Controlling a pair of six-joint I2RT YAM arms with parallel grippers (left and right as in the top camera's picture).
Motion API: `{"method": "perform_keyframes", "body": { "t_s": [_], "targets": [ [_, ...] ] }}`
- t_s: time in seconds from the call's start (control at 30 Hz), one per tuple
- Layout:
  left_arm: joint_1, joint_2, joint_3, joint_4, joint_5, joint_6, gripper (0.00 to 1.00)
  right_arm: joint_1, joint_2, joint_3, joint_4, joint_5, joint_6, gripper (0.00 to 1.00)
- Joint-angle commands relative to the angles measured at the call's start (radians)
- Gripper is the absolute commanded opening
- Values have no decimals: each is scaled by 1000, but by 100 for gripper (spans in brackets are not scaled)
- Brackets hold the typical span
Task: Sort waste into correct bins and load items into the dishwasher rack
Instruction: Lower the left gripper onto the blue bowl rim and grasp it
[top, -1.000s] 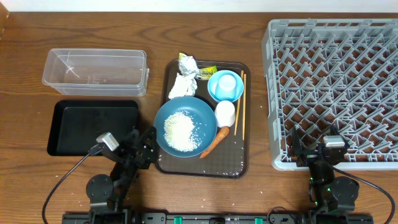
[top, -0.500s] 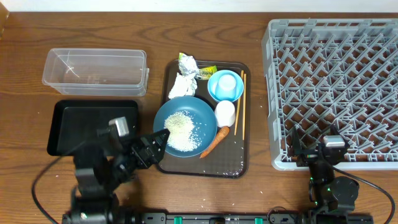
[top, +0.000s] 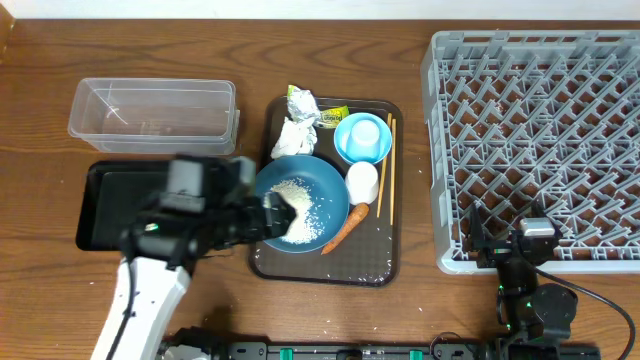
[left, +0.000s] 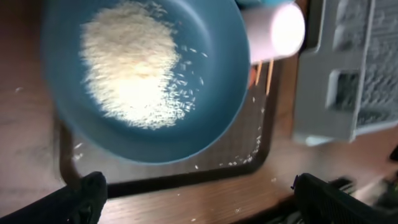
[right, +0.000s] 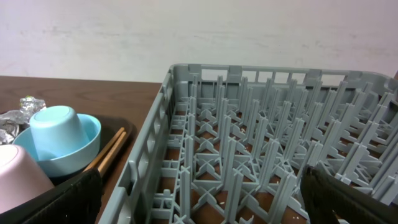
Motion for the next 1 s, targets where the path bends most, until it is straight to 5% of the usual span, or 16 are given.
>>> {"method": "perform_keyframes", "body": {
  "t_s": [0.0,0.13,0.43,0.7,0.97],
  "targets": [
    [-133,12,24,33,-208,24,98,-2,-6,-2,-4,2,-8,99],
    [-269,24,23,119,-425,25,98,-2,-6,-2,-4,2,-8,99],
    [-394,73,20,214,-277,60,98,-2,-6,-2,-4,2,-8,99],
    [-536,242,20,252,-560,66,99,-2,-6,-2,-4,2,-8,99],
    [-562,391,20,379,-619,73,91,-2,-5,-2,-4,2,-8,99]
  ]
}}
